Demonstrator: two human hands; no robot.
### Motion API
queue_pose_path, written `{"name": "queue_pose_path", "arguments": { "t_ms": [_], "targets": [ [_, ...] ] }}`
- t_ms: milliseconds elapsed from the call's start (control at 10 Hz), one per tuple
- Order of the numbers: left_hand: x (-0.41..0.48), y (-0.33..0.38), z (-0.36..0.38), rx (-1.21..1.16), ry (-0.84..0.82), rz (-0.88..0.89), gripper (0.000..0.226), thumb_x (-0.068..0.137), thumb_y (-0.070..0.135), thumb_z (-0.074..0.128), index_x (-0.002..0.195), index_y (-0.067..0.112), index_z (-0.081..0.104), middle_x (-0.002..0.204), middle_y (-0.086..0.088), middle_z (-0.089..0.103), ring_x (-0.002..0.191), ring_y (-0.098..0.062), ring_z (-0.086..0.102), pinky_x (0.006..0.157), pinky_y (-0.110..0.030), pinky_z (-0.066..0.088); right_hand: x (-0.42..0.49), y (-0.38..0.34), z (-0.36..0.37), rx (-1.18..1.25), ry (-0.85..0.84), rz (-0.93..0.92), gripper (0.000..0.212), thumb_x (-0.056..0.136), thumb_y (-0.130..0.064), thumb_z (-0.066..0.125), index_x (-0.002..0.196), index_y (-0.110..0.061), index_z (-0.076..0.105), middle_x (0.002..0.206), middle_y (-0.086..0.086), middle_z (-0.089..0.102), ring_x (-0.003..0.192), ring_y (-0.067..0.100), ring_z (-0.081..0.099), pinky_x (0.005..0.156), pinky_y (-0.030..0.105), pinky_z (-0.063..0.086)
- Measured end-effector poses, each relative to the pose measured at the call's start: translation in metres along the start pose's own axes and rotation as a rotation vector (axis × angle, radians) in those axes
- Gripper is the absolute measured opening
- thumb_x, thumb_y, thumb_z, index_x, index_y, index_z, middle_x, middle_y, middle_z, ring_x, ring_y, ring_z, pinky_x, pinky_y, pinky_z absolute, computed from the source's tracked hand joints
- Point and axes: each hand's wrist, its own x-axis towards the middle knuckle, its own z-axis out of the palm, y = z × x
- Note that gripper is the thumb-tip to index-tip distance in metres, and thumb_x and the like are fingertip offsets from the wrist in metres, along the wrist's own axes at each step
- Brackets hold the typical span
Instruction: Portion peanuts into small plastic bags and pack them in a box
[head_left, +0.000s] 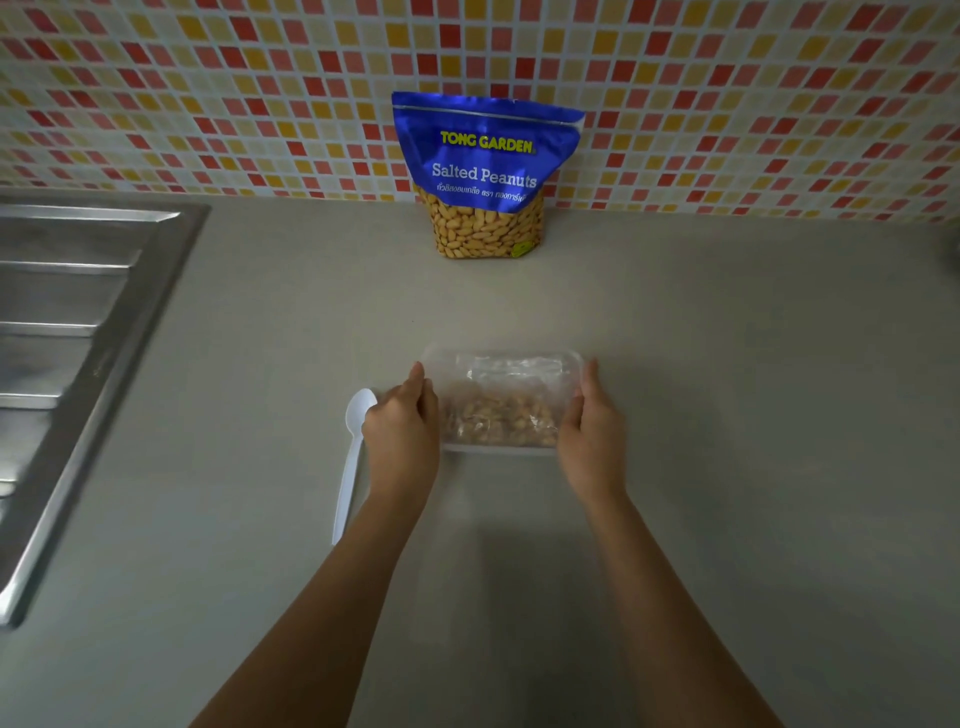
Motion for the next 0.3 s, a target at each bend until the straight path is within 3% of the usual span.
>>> {"name": "queue_pose_path", "arguments": {
  "t_ms": [100,300],
  "targets": [
    [0.0001,-0.0015,0.0023,0.013,-0.004,-0.006,0.034,0.097,0.012,0.042,0.126,0.004,0.057,0.062,-0.014,0.056,0.057,-0.019,0.042,0.057,-0.021,0.026,-0.0002,-0.0009,0.0012,-0.030,0.003,-0.022,0.051,0.092,0.002,0.039,0.143,-0.002,0.030,0.098,0.027,0.063,0.089,0.036,0.059,0.074,0.024,0.035],
    [0.0018,0.0007,0.0012,0.033,-0.033,-0.056,0.037,0.099,0.016,0.035,0.132,0.008,0.050,0.076,-0.020,0.065,0.072,-0.033,0.058,0.068,-0.032,0.042,-0.0017,-0.0018,0.0039,0.030,0.031,0.045,0.048,0.095,-0.006,0.036,0.142,-0.001,0.029,0.121,0.027,0.058,0.105,0.037,0.057,0.085,0.025,0.035]
  ]
}}
